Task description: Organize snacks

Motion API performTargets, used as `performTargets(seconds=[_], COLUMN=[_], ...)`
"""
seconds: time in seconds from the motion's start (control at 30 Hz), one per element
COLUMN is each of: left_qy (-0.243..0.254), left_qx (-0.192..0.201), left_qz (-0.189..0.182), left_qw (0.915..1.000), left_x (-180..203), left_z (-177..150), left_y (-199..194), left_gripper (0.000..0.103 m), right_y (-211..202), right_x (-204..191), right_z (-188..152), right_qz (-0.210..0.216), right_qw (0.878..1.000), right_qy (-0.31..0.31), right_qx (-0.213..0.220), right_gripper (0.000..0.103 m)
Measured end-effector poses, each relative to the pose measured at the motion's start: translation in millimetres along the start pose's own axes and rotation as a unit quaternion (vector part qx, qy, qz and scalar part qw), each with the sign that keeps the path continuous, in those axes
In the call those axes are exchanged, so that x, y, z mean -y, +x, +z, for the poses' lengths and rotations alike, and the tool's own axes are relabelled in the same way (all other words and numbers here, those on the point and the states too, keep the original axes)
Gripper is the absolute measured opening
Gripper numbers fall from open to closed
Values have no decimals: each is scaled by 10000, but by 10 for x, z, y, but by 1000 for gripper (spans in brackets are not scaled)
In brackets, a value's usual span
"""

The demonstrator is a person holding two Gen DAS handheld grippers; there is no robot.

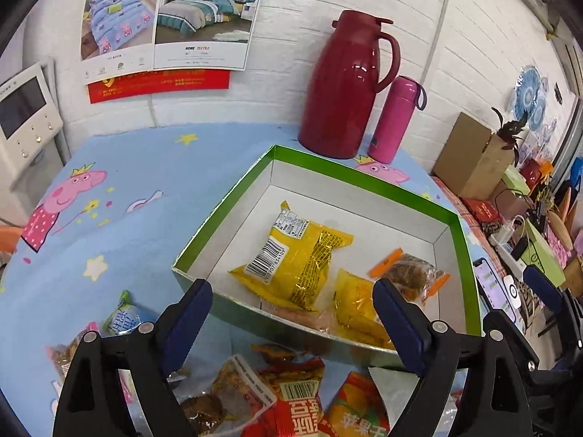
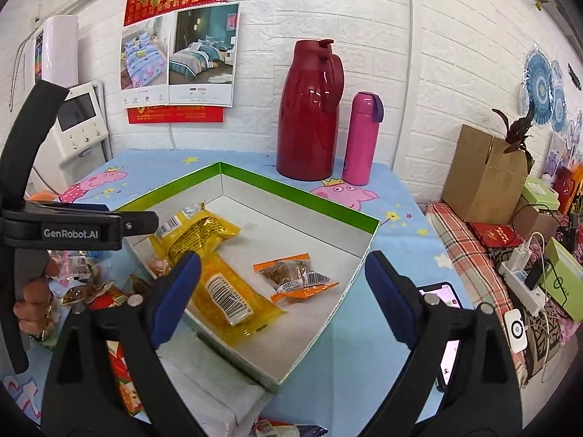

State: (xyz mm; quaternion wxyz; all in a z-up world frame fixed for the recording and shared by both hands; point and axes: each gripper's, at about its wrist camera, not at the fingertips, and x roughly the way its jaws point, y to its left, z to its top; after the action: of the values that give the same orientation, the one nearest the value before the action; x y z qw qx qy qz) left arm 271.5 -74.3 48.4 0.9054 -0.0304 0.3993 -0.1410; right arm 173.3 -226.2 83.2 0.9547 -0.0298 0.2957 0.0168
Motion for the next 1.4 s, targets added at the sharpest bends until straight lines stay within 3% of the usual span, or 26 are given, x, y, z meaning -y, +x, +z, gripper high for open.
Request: performTargets(seconds=[0.3,0.4,0.5,0.7,0.9,1.0,1.1,1.2,1.27,1.33,1.4], left_qy=[307,435,512,338,454,496,354,209,109,70,62], left_qx=[77,-1,-101,-475,-669,-617,-568,-525,-571,-717,-896], left_qz=[-230,-299,-423,-760,-878,-1029,-1497,-1768,-1795,-1739,-1651], left_qw=[9992,9986,9977,9954,9929,9915,9865,9826,9820,9821,9822], left_x=[91,76,18,-214,-299,-224,-85,96,197,277,332], left_z=[-328,-517,-752,-1201,-1527,-1463,-1277,-1042,-899,-775,-701], left_y=[-537,-726,-895,-1020,-1044,-1026,-961,-797,-612,-369,-155], left_gripper=[91,91,91,91,91,91,91,91,89,81,75], right_y=[-421,-587,-727,-792,-640,-480,-341,-191,-83,15,89], right_x=[-105,-92,-78,-133,3,130,258,365,420,461,475], right_z=[-95,-180,-292,-633,-917,-961,-996,-1002,-1019,-1030,-1028], right_qz=[31,370,1039,2143,2329,2530,2804,2766,2725,2766,2747], right_qw=[9999,9993,9937,9674,9492,9304,9045,8900,8815,8702,8682], right_qy=[-109,0,224,691,1262,1904,2665,3216,3499,3739,3809], right_qx=[8,-107,-358,-1155,-1701,-1848,-1793,-1674,-1619,-1625,-1602], right_gripper=[93,98,99,99,98,93,90,84,80,77,75])
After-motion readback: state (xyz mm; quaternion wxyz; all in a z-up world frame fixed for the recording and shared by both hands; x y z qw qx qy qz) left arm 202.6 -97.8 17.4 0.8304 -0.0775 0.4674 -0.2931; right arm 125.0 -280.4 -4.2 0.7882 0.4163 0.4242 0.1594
